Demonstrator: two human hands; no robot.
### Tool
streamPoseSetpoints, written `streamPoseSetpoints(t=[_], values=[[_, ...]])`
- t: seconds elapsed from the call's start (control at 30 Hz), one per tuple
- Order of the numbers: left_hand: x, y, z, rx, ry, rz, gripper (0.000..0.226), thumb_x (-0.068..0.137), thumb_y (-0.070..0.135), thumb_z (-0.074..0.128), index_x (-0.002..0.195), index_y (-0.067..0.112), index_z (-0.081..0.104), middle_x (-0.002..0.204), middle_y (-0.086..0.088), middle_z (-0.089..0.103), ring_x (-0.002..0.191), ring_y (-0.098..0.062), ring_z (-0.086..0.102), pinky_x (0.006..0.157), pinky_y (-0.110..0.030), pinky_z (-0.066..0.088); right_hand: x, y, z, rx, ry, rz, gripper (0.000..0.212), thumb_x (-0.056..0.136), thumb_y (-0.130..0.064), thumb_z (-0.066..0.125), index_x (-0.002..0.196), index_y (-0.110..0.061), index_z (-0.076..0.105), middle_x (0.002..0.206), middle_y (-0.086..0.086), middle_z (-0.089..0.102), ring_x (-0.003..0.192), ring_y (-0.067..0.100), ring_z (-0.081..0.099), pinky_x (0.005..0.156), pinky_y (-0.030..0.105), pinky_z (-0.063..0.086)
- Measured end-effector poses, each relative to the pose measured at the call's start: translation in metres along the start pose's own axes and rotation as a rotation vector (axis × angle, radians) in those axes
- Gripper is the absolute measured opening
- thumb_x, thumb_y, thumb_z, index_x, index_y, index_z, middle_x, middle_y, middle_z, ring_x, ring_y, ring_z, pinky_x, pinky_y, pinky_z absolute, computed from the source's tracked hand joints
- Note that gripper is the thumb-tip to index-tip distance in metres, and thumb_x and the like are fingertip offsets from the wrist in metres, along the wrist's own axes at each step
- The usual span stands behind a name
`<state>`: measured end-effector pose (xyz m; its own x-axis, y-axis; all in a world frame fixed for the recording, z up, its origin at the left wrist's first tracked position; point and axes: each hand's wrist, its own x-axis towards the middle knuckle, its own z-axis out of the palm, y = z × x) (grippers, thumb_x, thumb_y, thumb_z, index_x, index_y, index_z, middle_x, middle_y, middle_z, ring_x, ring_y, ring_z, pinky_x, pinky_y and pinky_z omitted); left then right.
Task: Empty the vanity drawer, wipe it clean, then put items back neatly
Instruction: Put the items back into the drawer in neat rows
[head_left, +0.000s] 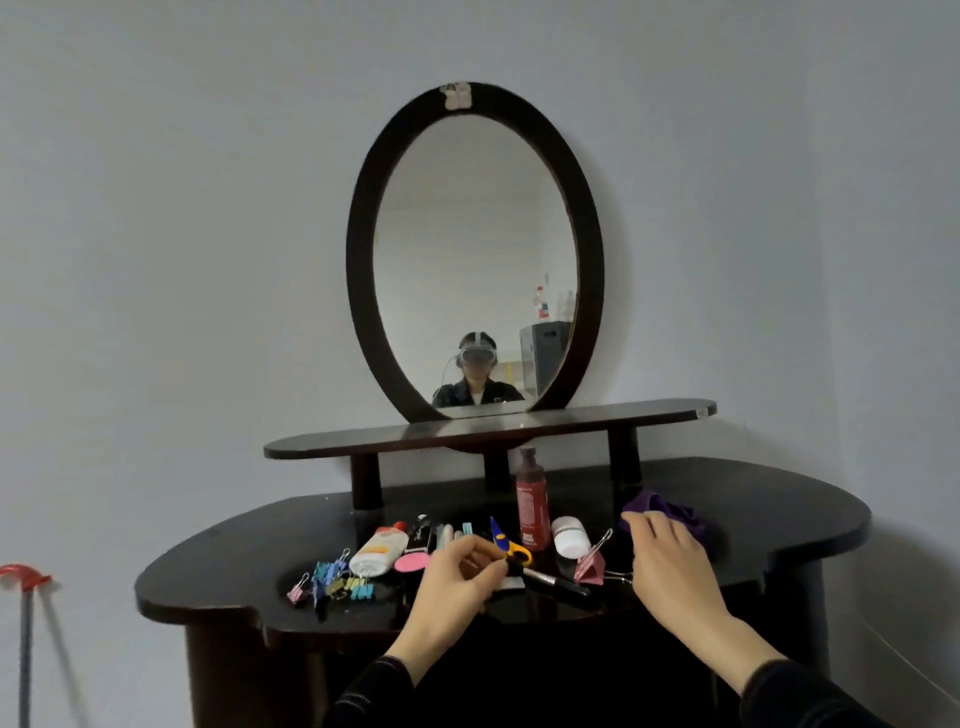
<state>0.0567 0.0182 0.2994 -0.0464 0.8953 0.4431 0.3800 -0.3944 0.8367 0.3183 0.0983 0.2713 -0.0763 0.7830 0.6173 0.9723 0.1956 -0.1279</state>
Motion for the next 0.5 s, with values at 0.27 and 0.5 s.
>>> streamPoseSetpoints(t=[0.27, 0.5], values=[[0.018, -0.018, -0.018, -0.373, -0.036, -0.197, 0.015, 0.089, 0.018, 0.073, 0.085, 0.003, 0.071, 0.076, -0.014, 0.063, 0.061, -0.019, 0.059, 0.052, -0.027, 0.044, 0.045, -0.023, -0.031, 0.644, 0.13, 0.119, 0.036, 0.102, -0.03, 0.052, 0.138, -0.022, 0.05, 0.127, -0.003, 0.06, 0.11, 0.011, 0.058, 0.086, 0.029, 0.049], [0.017, -0.021, -0.018, -0.467, -0.015, -0.185, 0.012, 0.089, 0.016, 0.072, 0.085, 0.004, 0.073, 0.072, -0.014, 0.062, 0.059, -0.019, 0.057, 0.05, -0.026, 0.044, 0.099, -0.077, -0.044, 0.685, -0.275, 0.041, 0.078, 0.093, -0.044, 0.066, 0.154, -0.014, 0.028, 0.139, 0.01, 0.055, 0.125, 0.024, 0.055, 0.098, 0.035, 0.046]])
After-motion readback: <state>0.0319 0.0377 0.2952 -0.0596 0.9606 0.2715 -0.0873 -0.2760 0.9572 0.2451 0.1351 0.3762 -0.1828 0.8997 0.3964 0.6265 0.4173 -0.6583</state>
